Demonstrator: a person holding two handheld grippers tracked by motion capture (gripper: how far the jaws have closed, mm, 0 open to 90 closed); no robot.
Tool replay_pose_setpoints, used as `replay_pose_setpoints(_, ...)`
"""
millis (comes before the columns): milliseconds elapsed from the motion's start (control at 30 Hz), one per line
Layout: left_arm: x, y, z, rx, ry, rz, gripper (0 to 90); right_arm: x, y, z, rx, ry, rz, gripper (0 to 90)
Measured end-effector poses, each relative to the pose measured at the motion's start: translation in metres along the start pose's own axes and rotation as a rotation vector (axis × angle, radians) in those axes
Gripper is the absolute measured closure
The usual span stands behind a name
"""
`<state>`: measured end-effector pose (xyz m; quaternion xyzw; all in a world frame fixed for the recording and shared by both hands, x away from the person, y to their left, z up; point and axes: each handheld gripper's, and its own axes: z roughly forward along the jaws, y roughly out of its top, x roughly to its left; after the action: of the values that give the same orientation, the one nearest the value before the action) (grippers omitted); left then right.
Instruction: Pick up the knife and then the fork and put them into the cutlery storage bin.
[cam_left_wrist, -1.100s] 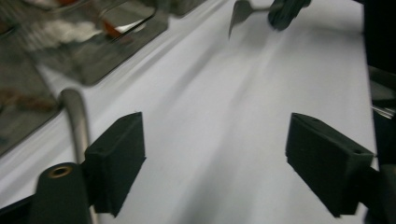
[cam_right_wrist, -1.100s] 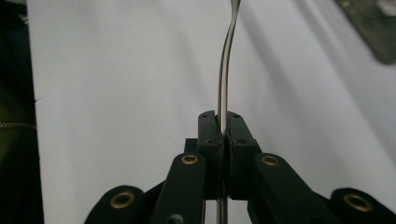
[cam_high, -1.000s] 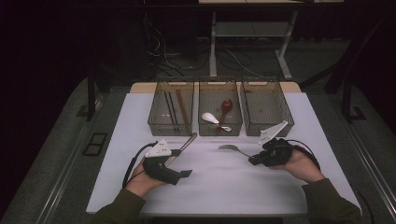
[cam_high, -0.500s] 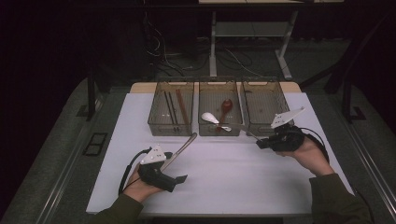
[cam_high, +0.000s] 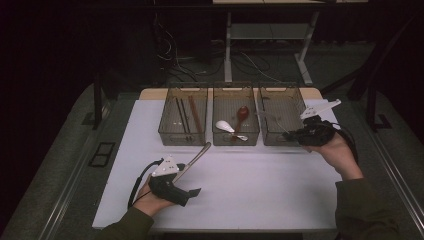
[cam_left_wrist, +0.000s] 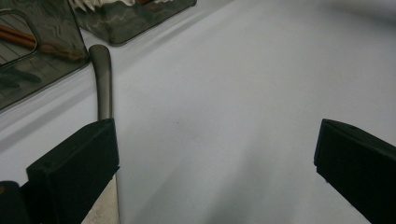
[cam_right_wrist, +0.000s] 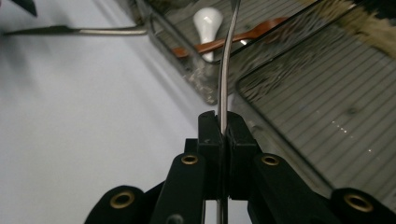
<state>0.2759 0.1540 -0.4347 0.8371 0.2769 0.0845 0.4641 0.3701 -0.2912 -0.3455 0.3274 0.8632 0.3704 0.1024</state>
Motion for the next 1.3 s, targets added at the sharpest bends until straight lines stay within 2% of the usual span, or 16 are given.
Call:
replay_pose_setpoints(200, -0.001, 0.001, -0.001, -0.007, 0.007, 0.007, 0.0, -0.016, 0.008, -0.003, -0.009, -0.050, 0.031, 86.4)
replay_pose_setpoints(367, -0.001, 0.000, 0.000, 0.001, 0.006, 0.010, 0.0, -0.033, 0.016, -0.001, 0.014, -0.088, 0.072, 86.4)
replay_pose_setpoints(600, -0.001, 0.000, 0.000, 0.009, 0.009, 0.021, 0.0, -0.062, 0.024, 0.009, 0.049, -0.135, 0.134, 86.4)
replay_pose_setpoints(800, -0.002, 0.000, 0.000, 0.011, 0.003, 0.015, 0.0, -0.079, 0.024, 0.022, 0.057, -0.155, 0.177, 86.4)
replay_pose_setpoints(900, -0.002, 0.000, 0.000, 0.009, 0.004, 0.017, 0.0, -0.086, 0.022, 0.032, 0.079, -0.155, 0.200, 86.4)
replay_pose_setpoints(1133, -0.002, 0.000, 0.001, 0.021, -0.003, 0.016, 0.0, -0.094, 0.017, 0.049, 0.135, -0.167, 0.203, 86.4)
replay_pose_setpoints(1300, -0.004, 0.000, 0.003, 0.031, -0.009, 0.018, 0.0, -0.094, 0.015, 0.056, 0.171, -0.169, 0.193, 86.3)
